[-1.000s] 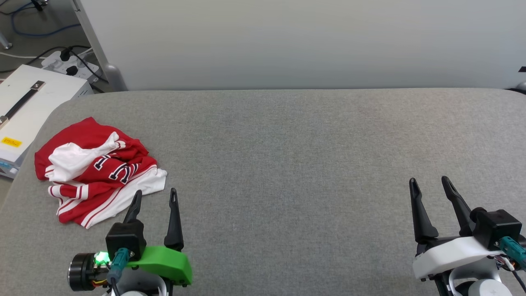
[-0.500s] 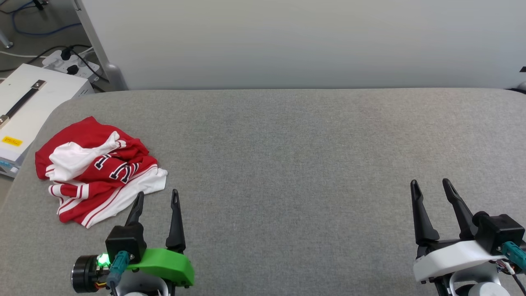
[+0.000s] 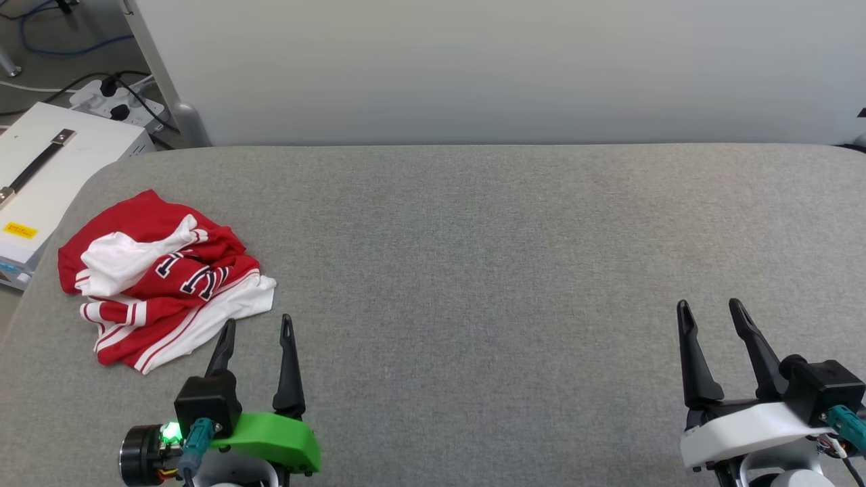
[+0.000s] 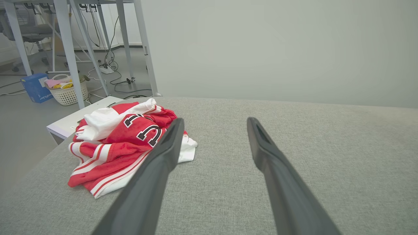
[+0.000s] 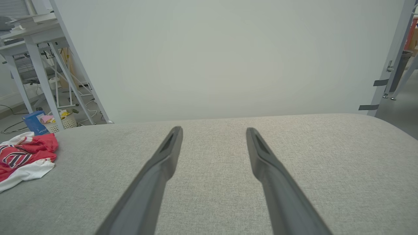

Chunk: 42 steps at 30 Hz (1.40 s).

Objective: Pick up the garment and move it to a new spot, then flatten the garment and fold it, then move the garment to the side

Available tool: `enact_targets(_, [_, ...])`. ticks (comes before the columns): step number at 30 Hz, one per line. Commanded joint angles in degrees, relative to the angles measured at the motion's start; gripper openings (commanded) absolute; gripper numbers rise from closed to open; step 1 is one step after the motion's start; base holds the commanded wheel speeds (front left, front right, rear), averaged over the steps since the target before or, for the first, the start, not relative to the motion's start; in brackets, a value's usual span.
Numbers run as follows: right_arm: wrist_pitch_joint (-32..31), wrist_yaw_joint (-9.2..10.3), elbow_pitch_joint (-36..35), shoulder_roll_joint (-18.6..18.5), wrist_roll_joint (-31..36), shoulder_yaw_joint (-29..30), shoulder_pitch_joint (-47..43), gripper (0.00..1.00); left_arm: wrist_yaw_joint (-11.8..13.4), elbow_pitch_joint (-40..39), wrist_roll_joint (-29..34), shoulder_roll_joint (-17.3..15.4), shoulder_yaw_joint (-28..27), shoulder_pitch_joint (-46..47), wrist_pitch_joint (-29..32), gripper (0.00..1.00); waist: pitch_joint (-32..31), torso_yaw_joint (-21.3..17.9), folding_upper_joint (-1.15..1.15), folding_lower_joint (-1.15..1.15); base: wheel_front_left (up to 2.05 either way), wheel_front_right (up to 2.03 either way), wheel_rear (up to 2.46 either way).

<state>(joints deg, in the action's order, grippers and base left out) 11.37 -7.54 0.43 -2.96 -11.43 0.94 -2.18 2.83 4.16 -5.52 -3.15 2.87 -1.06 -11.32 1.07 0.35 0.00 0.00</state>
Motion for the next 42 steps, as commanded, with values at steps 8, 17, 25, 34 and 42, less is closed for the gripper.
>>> enact_targets(8, [1.5, 0.05, 0.9, 0.1, 0.0, 0.4, -0.6, 1.00, 0.7, 1.2, -0.3, 0.2, 0.5, 0.4, -1.5, 1.00, 0.2, 0.3, 0.00, 0.00, 0.00, 0.00, 0.00])
enact_targets(17, [2.5, 0.05, 1.6, 0.1, -0.2, 0.4, -0.8, 1.00, 0.9, 2.0, -0.7, 0.3, 0.8, 0.6, -2.5, 1.00, 0.3, 0.7, 0.00, 0.00, 0.00, 0.00, 0.00])
enact_targets(25, [3.6, 0.05, 1.4, 0.1, 0.4, -0.3, -1.4, 1.00, 1.2, 3.0, -1.6, 0.3, 0.5, 1.2, -3.7, 1.00, 0.6, 4.1, 0.00, 0.00, 0.00, 0.00, 0.00])
enact_targets(34, [3.6, 0.05, 0.9, 0.1, 2.3, -1.4, -1.2, 1.00, 1.6, 3.0, -2.9, 0.3, -0.9, 1.7, -3.7, 1.00, 1.6, 11.2, 0.00, 0.00, 0.00, 0.00, 0.00])
enact_targets(42, [3.6, 0.05, 0.1, 0.1, 4.3, -2.3, -0.6, 1.00, 1.5, 3.1, -3.9, 0.3, -2.1, 1.9, -3.7, 1.00, 2.5, 17.7, 0.00, 0.00, 0.00, 0.00, 0.00])
